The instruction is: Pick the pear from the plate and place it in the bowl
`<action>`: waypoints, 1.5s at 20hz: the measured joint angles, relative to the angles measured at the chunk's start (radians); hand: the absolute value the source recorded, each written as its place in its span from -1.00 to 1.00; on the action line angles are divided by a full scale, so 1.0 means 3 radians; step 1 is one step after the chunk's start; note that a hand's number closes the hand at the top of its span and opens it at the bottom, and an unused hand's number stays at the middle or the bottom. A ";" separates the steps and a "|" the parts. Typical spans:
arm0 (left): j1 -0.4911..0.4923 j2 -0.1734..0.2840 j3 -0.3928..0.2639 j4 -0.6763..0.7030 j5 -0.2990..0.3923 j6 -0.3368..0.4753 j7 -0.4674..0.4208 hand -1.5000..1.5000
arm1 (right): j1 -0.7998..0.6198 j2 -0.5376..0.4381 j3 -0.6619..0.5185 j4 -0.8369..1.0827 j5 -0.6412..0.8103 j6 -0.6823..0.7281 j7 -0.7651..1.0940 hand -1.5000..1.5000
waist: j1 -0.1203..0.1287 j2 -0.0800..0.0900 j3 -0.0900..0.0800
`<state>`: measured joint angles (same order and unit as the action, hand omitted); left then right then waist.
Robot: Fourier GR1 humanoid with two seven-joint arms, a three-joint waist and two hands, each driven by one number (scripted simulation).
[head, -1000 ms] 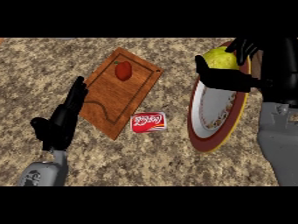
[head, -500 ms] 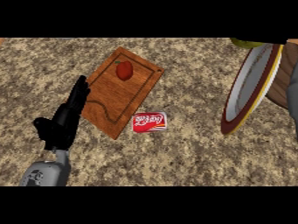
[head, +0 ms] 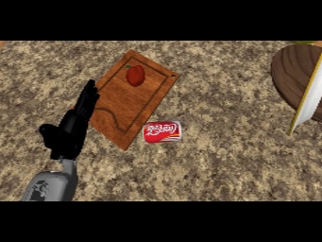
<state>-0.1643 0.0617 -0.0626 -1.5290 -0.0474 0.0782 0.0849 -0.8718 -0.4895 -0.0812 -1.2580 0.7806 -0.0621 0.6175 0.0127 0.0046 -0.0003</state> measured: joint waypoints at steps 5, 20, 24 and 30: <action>0.0005 -0.0011 0.0000 0.0012 -0.0009 -0.0008 -0.0024 0.00 | 0.0019 -0.0195 -0.0143 0.0654 0.0106 -0.0217 -0.0437 1.00 | 0.0009 0.0004 0.0002; 0.0062 -0.0029 -0.0027 -0.0072 -0.0039 -0.0038 -0.0009 0.00 | -0.0040 -0.0536 -0.0714 0.2399 -0.0056 -0.0726 -0.1600 -1.00 | 0.0048 -0.0007 -0.0035; 0.0033 -0.0014 0.0011 -0.0003 -0.0008 -0.0072 -0.0063 0.00 | -0.0022 -0.0607 -0.0902 0.2607 -0.0292 -0.0469 -0.1867 -1.00 | 0.0038 -0.0015 -0.0063; 0.0020 0.0013 0.0038 -0.0068 0.0022 -0.0094 0.0024 0.00 | 0.0059 -0.0667 -0.1167 0.2723 -0.0613 -0.0311 -0.2460 -1.00 | 0.0030 -0.0026 -0.0071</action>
<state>-0.1582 0.0656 -0.0511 -1.5494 -0.0407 0.0498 0.0921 -0.8540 -0.6897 -0.4313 -0.4412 0.5967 -0.1553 -0.1203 0.0218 -0.0031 -0.0216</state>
